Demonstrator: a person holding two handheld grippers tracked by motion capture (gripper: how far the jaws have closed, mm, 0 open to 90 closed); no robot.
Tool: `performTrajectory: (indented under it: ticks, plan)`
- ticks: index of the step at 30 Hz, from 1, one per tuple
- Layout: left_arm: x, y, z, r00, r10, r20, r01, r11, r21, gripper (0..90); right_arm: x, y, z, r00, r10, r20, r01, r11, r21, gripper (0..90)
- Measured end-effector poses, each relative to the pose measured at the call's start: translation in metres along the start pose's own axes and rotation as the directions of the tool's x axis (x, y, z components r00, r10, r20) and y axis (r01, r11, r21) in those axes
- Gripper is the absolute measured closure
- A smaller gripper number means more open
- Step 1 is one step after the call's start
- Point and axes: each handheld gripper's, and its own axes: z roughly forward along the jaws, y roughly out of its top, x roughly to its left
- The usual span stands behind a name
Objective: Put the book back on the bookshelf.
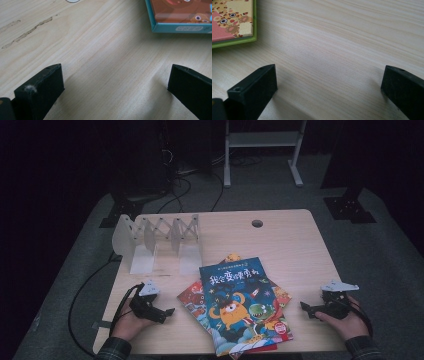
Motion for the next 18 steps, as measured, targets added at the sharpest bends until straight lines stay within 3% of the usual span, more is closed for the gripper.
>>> performTrajectory:
  ticks: [3, 4, 5, 7, 8, 11, 13, 14, 18]
  plan:
    - [-0.001, 0.003, -0.001, 0.9999, 0.007, -0.010, -0.007, 1.0000, 0.005, 0.0, 0.000, 0.000, 0.000, 1.0000, 0.002, 0.003, -0.002, 1.000, -0.002, 1.6]
    - [-0.002, 0.006, -0.004, 0.9999, 0.011, -0.005, -0.011, 0.9999, -0.010, 2.1, 0.000, 0.000, -0.002, 1.0000, -0.001, -0.003, 0.001, 0.999, -0.035, 18.8]
    - [-0.002, 0.006, -0.004, 0.9999, 0.011, -0.005, -0.011, 0.9999, -0.010, 4.0, -0.002, 0.001, -0.003, 0.9999, -0.010, -0.009, 0.010, 0.999, -0.045, 23.5]
    - [-0.003, 0.009, -0.008, 0.9998, 0.018, 0.001, -0.018, 0.9992, -0.037, 4.4, -0.002, 0.002, -0.003, 1.0000, -0.006, -0.007, 0.005, 0.999, -0.038, 23.5]
    - [-0.004, 0.009, -0.010, 0.9998, 0.021, 0.006, -0.021, 0.9987, -0.046, 6.7, -0.003, 0.005, -0.003, 0.9998, -0.014, -0.010, 0.014, 0.999, -0.030, 29.8]
    - [-0.006, 0.011, -0.015, 0.9995, 0.013, 0.029, -0.011, 0.9971, -0.075, 10.8, -0.001, 0.011, -0.005, 0.9994, -0.033, -0.006, 0.032, 0.998, -0.047, 33.5]
    - [-0.006, 0.012, -0.016, 0.9992, 0.009, 0.039, -0.006, 0.9966, -0.083, 13.7, -0.001, 0.013, -0.007, 0.9996, -0.023, -0.015, 0.022, 0.999, -0.047, 36.0]
    - [-0.006, 0.013, -0.016, 0.9990, 0.002, 0.045, 0.002, 0.9964, -0.085, 14.1, -0.002, 0.018, -0.012, 0.9996, 0.010, -0.026, -0.011, 0.999, -0.053, 35.9]
    - [-0.008, 0.018, -0.016, 0.9979, 0.013, 0.063, -0.007, 0.9965, -0.083, 19.5, 0.002, 0.031, -0.017, 0.9975, 0.027, -0.065, -0.034, 0.995, -0.098, 38.2]
